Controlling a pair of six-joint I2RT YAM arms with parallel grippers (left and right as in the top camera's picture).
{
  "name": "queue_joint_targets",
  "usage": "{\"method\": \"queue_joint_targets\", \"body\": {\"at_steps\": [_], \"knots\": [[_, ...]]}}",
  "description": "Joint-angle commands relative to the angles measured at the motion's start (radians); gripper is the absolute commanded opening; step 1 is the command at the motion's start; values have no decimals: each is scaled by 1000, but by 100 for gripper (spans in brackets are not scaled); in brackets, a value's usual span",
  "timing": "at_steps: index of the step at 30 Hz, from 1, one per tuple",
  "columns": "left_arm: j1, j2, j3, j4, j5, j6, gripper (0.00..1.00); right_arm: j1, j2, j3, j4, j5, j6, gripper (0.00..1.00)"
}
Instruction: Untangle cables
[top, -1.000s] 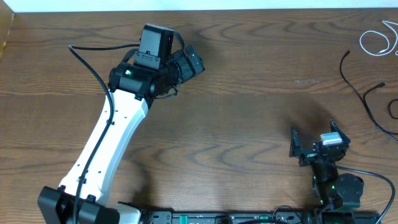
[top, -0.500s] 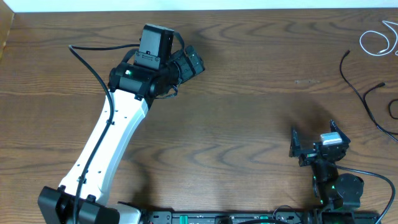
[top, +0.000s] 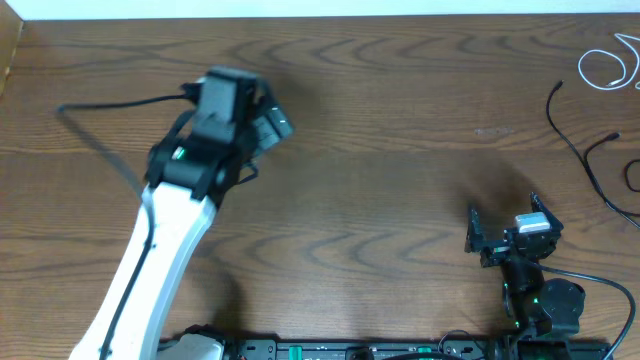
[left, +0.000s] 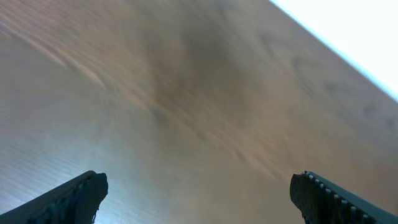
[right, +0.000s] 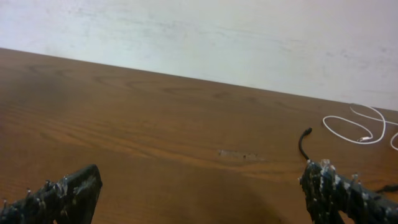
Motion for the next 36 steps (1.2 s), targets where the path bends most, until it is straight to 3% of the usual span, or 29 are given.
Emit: {"method": "queue_joint_targets", "body": {"at_steps": [1, 7, 12, 19, 25, 36], "knots": [[77, -125, -152, 112, 23, 135, 98, 2, 1, -2, -5, 3, 14, 99], [207, -385, -432, 351, 204, 395, 98, 2, 1, -2, -5, 3, 15, 99], [299, -670, -672, 502, 237, 567, 98, 2, 1, -2, -5, 4, 14, 99], [370, -927, -893, 631, 236, 582, 98, 2, 1, -2, -5, 3, 14, 99], [372, -1138, -1070, 652, 236, 768, 99, 2, 1, -2, -5, 4, 15, 99], [368, -1269, -1227, 666, 209, 832, 98, 2, 1, -2, -5, 3, 14, 99]]}}
